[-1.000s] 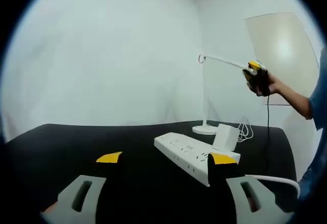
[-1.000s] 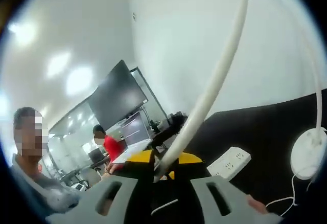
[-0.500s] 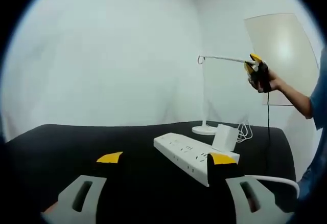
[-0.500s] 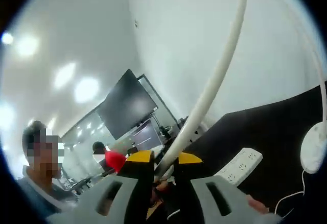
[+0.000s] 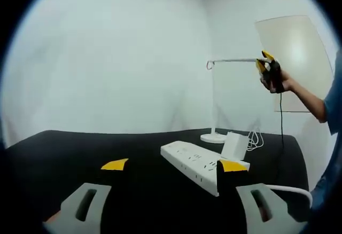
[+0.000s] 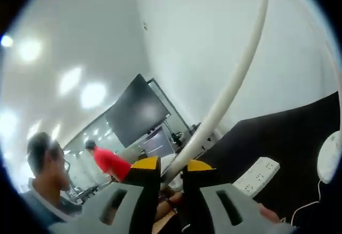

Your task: Insert the desk lamp plug into the socket, turn on the power strip switch, turn on the lamp switch, then turn off the lamp switch, turn off the power strip switch, and remove the plug from the socket.

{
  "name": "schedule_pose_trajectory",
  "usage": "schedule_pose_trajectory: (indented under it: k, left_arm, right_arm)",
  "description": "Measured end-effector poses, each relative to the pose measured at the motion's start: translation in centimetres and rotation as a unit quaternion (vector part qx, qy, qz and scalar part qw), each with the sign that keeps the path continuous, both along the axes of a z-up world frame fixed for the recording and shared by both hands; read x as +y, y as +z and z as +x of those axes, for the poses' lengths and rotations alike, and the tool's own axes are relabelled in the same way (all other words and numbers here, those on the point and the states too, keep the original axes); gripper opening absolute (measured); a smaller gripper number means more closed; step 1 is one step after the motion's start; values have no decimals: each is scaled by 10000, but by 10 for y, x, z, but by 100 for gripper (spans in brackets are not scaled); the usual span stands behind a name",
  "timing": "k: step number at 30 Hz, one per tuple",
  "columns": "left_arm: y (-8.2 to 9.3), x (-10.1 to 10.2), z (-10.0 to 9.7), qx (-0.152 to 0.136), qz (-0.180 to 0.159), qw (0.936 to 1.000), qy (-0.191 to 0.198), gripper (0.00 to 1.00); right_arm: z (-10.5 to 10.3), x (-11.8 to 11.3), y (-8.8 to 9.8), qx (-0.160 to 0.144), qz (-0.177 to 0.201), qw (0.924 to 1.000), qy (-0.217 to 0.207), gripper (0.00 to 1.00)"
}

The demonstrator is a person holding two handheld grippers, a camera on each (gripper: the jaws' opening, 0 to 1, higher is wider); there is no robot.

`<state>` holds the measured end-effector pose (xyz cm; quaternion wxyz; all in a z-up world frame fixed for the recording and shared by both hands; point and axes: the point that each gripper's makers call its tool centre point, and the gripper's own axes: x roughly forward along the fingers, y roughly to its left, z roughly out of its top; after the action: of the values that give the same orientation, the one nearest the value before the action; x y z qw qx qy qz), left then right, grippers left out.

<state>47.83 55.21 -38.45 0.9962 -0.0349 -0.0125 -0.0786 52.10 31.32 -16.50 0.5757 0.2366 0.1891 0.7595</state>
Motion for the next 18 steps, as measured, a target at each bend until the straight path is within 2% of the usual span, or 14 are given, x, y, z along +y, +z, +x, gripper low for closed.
schedule_pose_trajectory:
  k: [7,18]
  left_arm:
    - [1,3,0,-24,-11,10000,2,62]
    - [2,6,0,-71,-46,10000,22,62]
  right_arm:
    - [-3,-1,11,95,22,9999,39,18]
    - [0,0,28,81,56,9999,104,19]
